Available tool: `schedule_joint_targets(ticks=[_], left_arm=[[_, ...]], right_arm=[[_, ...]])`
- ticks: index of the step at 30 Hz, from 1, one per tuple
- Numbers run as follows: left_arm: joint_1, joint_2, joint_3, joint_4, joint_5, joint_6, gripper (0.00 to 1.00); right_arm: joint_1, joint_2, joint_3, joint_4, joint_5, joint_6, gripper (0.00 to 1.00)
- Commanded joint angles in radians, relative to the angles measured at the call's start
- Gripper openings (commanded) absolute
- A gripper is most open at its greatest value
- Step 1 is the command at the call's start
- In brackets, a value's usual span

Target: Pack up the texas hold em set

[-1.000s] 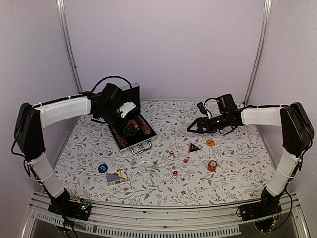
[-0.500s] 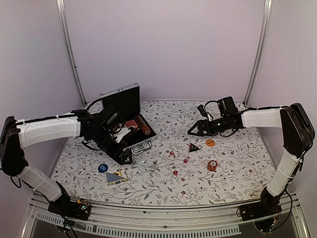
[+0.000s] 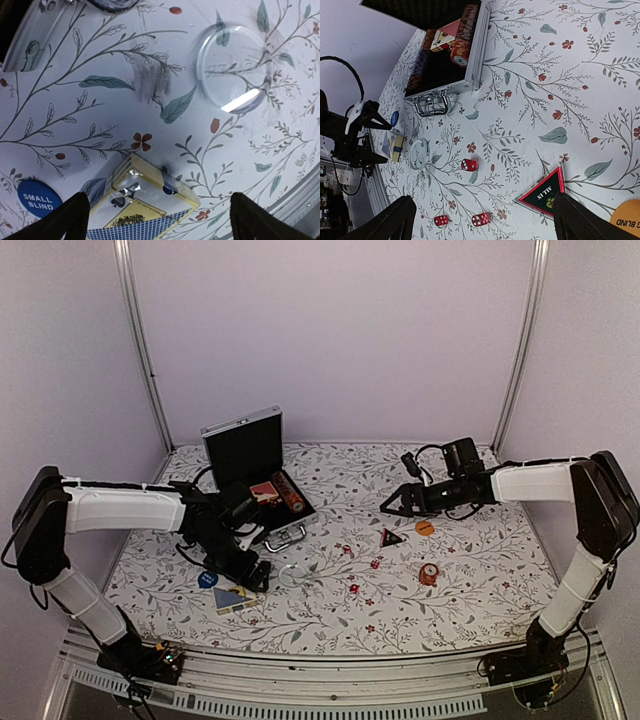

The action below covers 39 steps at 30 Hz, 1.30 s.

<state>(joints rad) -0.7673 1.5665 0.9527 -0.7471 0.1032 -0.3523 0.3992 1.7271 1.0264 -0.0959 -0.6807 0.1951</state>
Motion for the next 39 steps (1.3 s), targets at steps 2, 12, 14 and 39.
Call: schedule_joint_targets(ticks=[2,12,14,39], left_arm=[[0.013,0.023,-0.035,0.080,-0.002,-0.031,1.00],[0.004,-0.030,-0.109,0.093,0.074,-0.108,1.00],[-0.007,-0.049,-0.138,0.101,0.084,-0.137,1.00],[-0.235,0.029,-0.134,-0.010,-0.100,-0.239,0.81]], right_arm=[[0.005,-0.058,-0.021,0.025,-0.011,0.000,0.99],[0.005,-0.069,-0.040,0.035,-0.015,0.009,0.99],[0.006,-0.070,-0.043,0.039,-0.016,0.012,0.99],[0.032,-0.050,-0.049,0.063,-0.020,0.034,0.99]])
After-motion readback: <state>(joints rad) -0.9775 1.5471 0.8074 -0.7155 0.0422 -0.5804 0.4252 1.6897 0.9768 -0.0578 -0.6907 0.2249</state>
